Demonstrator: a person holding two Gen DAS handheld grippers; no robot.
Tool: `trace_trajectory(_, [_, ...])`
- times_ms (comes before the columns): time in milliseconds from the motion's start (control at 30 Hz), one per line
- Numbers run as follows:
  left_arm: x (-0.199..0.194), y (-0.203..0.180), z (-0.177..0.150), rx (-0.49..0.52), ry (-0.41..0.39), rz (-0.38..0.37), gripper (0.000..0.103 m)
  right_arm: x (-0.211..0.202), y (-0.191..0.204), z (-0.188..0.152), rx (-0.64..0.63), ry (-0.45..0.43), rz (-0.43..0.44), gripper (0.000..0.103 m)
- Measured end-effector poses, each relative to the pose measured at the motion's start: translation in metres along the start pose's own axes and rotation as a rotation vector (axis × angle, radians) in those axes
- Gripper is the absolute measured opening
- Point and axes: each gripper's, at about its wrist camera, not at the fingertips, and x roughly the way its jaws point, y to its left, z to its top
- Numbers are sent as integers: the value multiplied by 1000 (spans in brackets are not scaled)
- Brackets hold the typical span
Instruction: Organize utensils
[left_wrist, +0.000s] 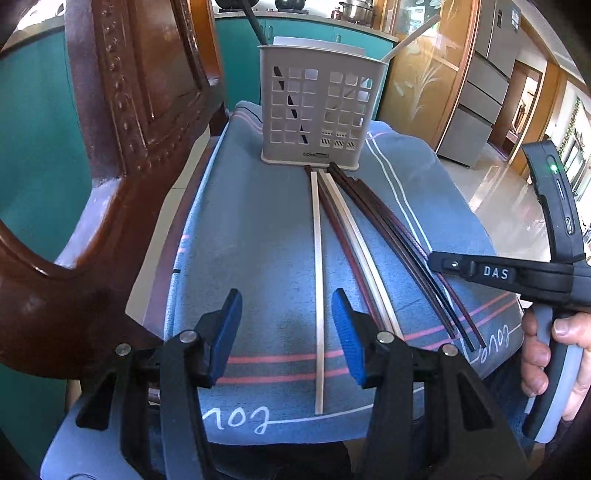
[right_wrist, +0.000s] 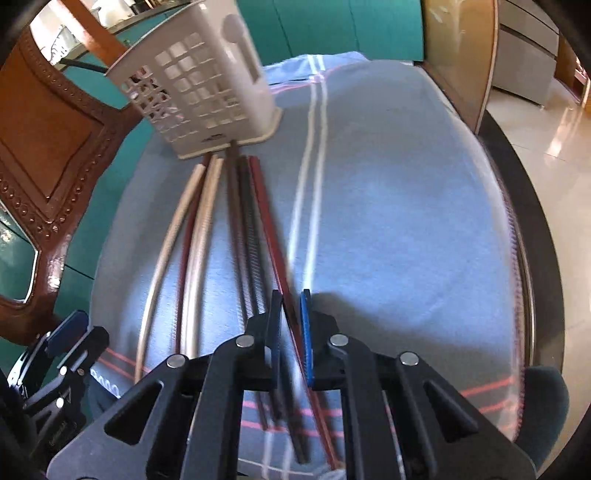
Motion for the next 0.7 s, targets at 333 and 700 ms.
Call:
trace_trajectory(333, [5, 1, 6, -24, 15, -25, 57, -4, -2, 11, -5, -54, -13, 13])
trace_trajectory(700, [18, -12, 11, 17, 45, -41, 57, 16, 19, 20, -117, -32, -125, 14])
